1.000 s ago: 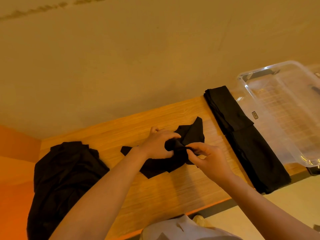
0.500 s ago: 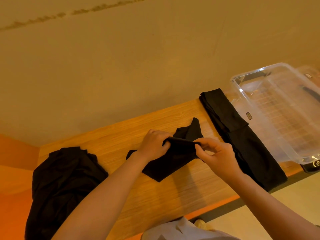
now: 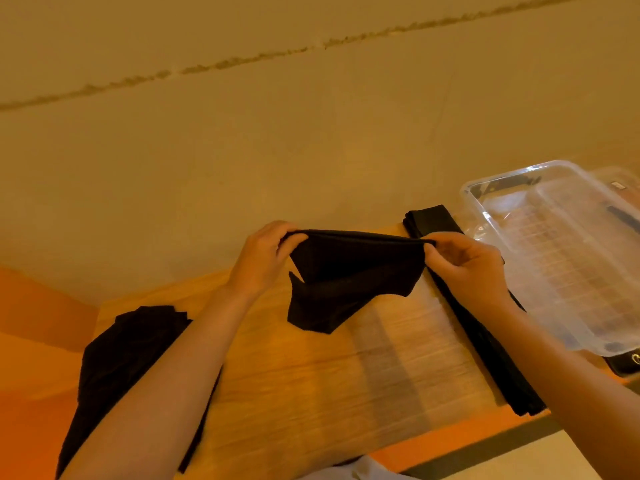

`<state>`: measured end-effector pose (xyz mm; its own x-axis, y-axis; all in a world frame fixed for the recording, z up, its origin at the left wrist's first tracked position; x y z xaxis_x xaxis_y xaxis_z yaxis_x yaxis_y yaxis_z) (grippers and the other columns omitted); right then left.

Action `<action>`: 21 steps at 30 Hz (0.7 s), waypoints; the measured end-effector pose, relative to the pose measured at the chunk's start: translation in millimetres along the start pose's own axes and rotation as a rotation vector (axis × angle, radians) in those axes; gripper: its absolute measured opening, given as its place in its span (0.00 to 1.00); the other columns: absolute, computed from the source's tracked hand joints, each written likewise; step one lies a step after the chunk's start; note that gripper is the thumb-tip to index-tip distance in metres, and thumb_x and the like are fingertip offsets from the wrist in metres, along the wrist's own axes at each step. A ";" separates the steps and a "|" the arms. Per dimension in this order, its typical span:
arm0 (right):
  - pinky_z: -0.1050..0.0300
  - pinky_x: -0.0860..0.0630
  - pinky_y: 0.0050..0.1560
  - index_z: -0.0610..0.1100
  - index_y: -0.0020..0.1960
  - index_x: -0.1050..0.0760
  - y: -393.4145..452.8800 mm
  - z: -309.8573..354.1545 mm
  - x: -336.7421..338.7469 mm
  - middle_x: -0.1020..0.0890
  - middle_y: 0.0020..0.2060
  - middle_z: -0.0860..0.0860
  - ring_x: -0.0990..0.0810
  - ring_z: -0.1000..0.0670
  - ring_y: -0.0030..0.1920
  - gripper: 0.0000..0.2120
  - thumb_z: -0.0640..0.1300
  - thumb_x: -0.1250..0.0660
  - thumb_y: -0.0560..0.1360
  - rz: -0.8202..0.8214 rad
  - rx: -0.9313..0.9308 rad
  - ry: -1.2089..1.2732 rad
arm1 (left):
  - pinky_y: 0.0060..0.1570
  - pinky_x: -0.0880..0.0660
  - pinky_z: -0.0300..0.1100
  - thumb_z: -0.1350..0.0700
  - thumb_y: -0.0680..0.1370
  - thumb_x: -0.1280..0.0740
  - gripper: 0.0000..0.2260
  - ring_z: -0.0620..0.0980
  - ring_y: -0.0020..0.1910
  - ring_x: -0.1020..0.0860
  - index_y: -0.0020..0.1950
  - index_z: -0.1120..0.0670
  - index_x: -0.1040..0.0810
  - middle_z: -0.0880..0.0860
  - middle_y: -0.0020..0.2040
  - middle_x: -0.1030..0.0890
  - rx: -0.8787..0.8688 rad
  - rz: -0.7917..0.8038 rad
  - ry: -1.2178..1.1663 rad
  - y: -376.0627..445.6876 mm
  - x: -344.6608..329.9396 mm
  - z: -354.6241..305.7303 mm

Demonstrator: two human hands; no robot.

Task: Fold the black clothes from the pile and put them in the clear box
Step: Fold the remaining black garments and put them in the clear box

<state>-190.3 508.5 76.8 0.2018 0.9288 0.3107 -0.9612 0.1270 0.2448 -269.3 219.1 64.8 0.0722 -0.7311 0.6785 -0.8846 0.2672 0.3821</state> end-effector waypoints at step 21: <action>0.70 0.24 0.48 0.52 0.49 0.21 90.4 72.2 38.6 0.16 0.39 0.59 0.17 0.60 0.44 0.07 0.41 0.33 0.77 0.074 0.114 0.003 | 0.56 0.28 0.28 0.55 0.73 0.29 0.13 0.38 0.52 0.20 0.57 0.45 0.21 0.24 0.47 0.24 -0.168 0.086 0.086 37.1 111.8 -82.7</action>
<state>-255.8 530.6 177.2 0.1305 0.9352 0.3292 -0.9460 0.0181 0.3238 -255.9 199.2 206.7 0.0455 -0.6466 0.7615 -0.8003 0.4326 0.4152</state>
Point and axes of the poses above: each hand's wrist, its own y-axis towards the middle knuckle, its own x-axis out of the back of the hand, z = x × y, the point moved 1 cm from there along y, towards the middle knuckle
